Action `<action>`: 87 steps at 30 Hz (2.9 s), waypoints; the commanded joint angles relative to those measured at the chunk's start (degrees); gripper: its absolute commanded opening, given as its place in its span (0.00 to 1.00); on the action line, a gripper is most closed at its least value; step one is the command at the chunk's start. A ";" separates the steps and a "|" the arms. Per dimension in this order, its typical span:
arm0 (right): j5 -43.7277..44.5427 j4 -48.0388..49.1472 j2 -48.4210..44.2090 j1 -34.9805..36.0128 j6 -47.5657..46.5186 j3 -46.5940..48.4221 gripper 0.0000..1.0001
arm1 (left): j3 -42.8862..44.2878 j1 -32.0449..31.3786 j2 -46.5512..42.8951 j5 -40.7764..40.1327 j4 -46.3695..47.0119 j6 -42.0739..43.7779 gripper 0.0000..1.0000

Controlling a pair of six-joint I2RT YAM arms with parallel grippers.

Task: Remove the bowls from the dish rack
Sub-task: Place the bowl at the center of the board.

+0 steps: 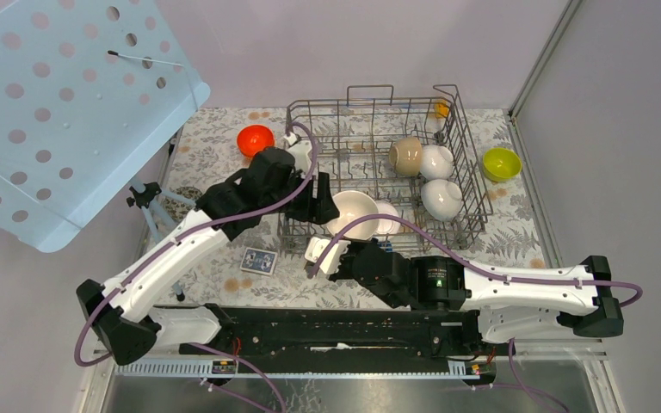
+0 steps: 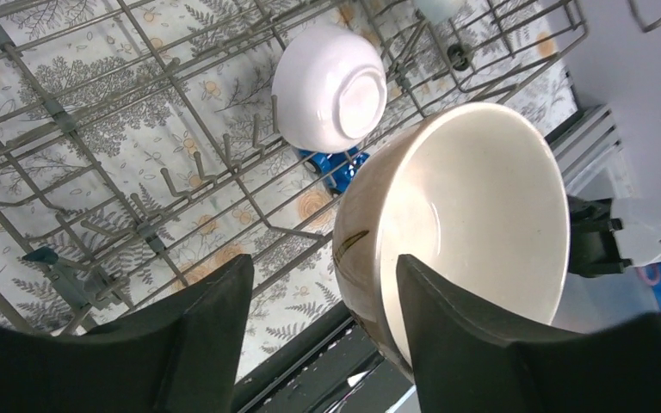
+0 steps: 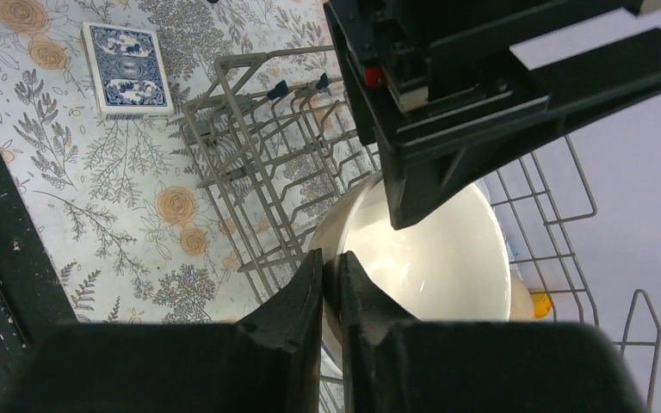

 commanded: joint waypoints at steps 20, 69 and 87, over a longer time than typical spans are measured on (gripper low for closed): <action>3.94 1.73 1.86 0.60 -0.86 3.52 0.00 | 7.27 -5.28 4.11 -6.95 -4.07 1.07 0.00; -17.20 -16.56 15.05 -26.90 57.80 21.73 0.51 | -3.47 -4.06 -8.31 -30.85 -4.24 -20.43 0.00; -17.86 -17.87 18.35 -27.47 55.66 20.40 0.25 | -2.25 -4.06 -5.48 -30.50 -5.95 -22.19 0.00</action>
